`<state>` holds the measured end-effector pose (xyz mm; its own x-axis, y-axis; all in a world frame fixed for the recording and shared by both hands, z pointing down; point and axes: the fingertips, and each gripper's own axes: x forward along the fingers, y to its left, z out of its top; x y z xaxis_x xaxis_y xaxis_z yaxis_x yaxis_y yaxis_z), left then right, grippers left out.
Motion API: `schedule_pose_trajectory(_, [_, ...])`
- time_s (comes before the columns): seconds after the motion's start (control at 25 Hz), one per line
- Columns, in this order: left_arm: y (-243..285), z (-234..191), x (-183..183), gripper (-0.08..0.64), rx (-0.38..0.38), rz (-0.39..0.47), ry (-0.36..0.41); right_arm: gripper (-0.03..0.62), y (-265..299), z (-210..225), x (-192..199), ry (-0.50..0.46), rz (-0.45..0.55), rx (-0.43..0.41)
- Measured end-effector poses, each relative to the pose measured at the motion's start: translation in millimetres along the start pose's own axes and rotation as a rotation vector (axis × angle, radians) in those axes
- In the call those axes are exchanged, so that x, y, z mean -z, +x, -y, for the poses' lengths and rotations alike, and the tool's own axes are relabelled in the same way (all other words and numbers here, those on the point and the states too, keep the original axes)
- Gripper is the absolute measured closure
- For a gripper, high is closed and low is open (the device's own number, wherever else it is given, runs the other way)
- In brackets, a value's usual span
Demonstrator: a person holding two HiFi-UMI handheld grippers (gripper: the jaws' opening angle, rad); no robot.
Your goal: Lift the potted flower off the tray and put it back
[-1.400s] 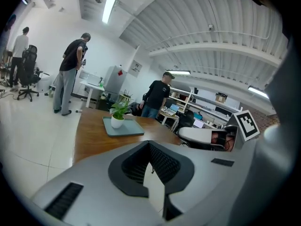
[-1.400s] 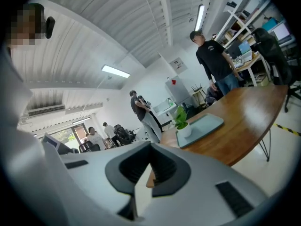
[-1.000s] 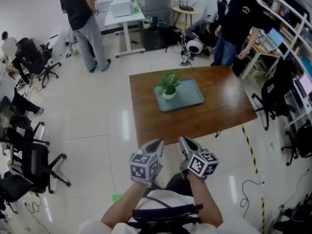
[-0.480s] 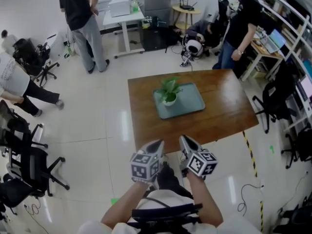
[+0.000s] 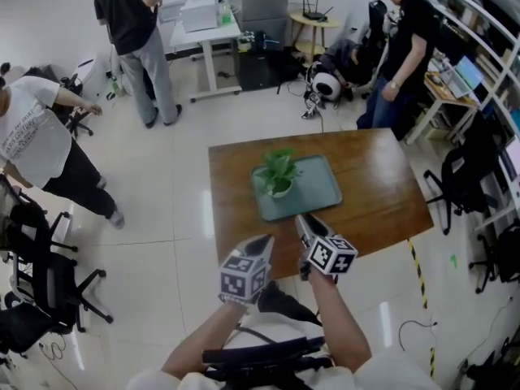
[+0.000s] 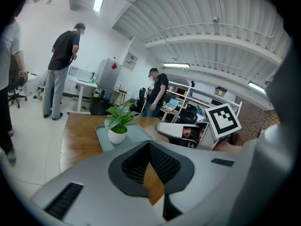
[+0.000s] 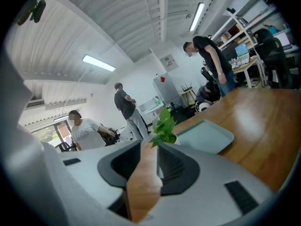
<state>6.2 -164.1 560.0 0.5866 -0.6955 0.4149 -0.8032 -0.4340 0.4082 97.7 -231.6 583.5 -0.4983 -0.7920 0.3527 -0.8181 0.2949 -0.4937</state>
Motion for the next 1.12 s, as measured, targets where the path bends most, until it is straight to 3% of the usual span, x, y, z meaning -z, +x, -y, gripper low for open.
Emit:
schedule_pose_trajectory(0.52, [71,-29,-18,0.565,-0.017,-0.043,-0.020,0.482,121,71,-3,-0.013,-0.146,0.053])
schedule_pose_trajectory(1.12, [108,-35,-19,0.565,-0.021,-0.093,-0.038,0.491,192,97,16,0.006,-0.214,0.082])
